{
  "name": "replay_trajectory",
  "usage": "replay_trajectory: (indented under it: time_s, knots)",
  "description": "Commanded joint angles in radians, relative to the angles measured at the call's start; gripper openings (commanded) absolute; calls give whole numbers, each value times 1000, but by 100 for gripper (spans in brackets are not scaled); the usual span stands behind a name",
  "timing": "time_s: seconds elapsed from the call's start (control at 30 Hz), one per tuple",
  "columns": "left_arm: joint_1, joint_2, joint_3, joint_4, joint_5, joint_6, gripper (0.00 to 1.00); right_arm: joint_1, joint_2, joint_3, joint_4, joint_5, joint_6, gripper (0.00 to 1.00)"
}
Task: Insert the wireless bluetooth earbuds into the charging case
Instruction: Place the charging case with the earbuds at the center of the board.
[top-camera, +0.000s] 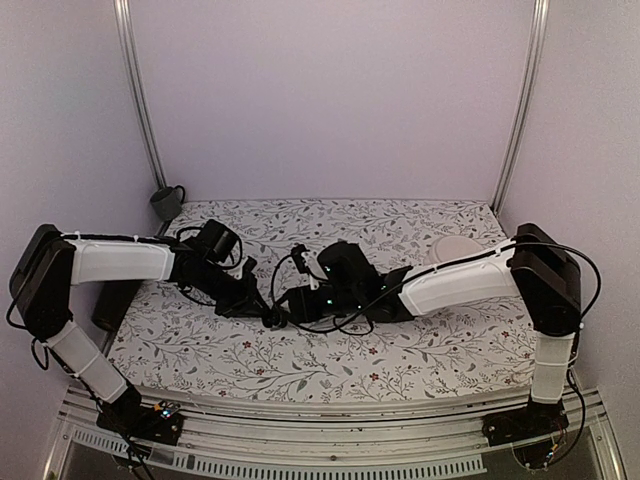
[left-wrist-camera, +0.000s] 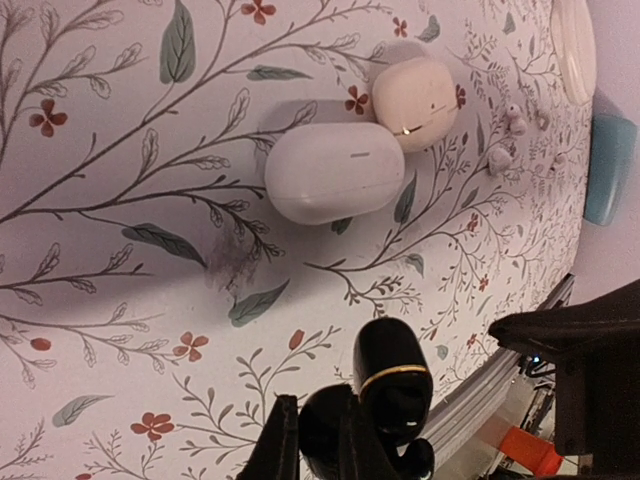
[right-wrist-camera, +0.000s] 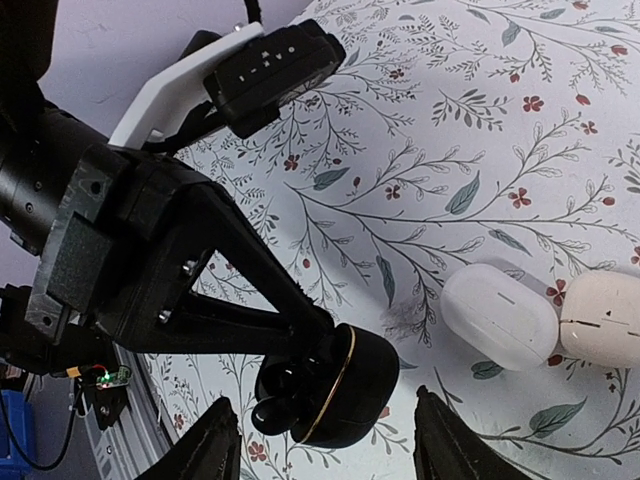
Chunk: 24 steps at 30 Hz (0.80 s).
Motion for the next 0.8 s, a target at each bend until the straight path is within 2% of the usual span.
replay_trajectory:
  time_s: [0.0, 0.3, 0.77]
  knots:
    - [-19, -14, 26, 21, 20, 5, 0, 7, 45, 32, -23, -17, 1, 61]
    - [-21, -14, 30, 21, 20, 4, 0, 7, 67, 46, -28, -33, 11, 66]
    - [-23, -20, 28, 18, 17, 2, 0, 7, 41, 20, -19, -19, 26, 67]
